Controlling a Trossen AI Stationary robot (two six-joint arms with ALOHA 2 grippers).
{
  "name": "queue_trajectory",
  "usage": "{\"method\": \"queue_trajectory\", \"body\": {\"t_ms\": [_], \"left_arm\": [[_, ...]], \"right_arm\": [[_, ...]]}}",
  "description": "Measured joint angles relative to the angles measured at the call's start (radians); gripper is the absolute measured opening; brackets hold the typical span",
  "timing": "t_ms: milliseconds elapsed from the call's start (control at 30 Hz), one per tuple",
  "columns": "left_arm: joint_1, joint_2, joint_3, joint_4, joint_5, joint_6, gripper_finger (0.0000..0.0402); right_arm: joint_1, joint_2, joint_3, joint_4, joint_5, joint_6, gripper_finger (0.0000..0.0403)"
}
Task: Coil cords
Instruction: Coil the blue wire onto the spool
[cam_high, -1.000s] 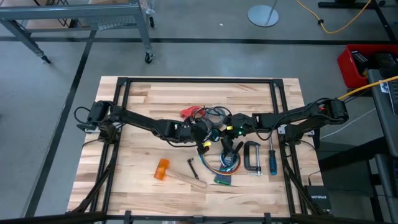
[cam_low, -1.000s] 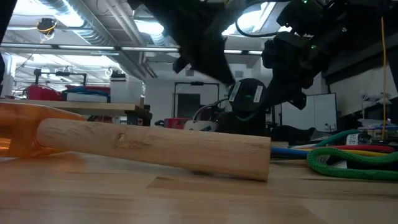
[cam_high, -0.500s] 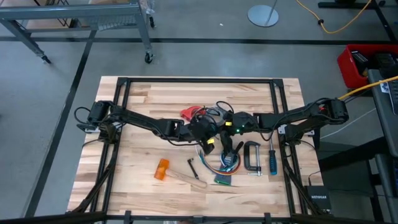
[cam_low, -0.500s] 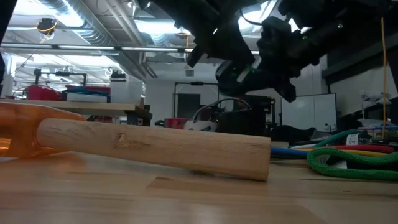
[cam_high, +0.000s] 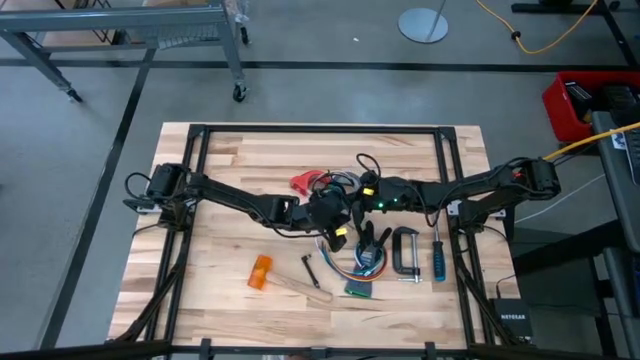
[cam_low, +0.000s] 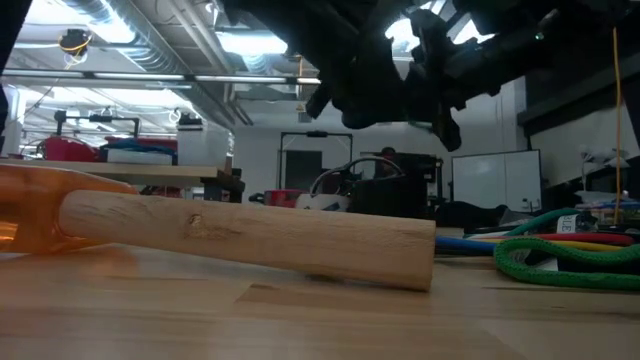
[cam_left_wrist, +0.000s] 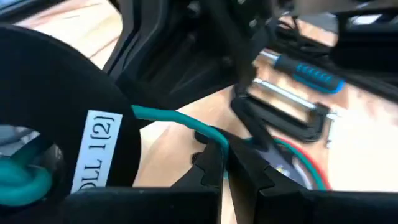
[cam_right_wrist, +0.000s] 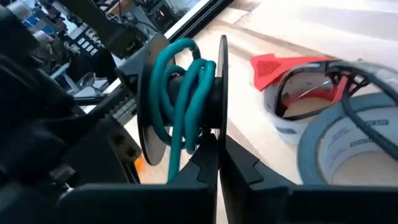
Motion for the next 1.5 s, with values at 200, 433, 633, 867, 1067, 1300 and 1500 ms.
{"method": "queue_trajectory", "body": {"t_ms": [200,433,633,867,1067,1300,1500], "left_arm": [[-0.025,-0.002,0.0,-0.128,0.0,0.001,0.0001],[-0.065,-0.004,0.0,-0.238,-0.025,0.122,0.0001],[-0.1,-0.009,0.0,-0.358,-0.118,0.172,0.0001],[-0.145,-0.01,0.0,-0.42,-0.224,0.197,0.0001],[-0.172,-0.009,-0.001,-0.423,-0.299,0.215,0.0001],[-0.185,-0.009,-0.002,-0.359,-0.481,0.296,0.0001],[-0.183,-0.009,-0.003,-0.242,-0.5,0.371,0.0001]], "right_arm": [[-0.009,0.001,0.0,-0.014,-0.034,-0.036,0.0005],[-0.009,0.0,0.002,-0.039,-0.167,-0.04,0.0005],[-0.01,0.0,0.002,-0.047,-0.366,-0.064,0.0005],[-0.01,-0.001,0.003,-0.126,-0.505,-0.067,0.0005],[-0.007,-0.002,0.005,-0.274,-0.512,-0.089,0.0005],[-0.008,-0.003,0.006,-0.276,-0.557,-0.091,0.0005],[-0.006,-0.003,0.004,-0.282,-0.575,-0.121,0.0005]]}}
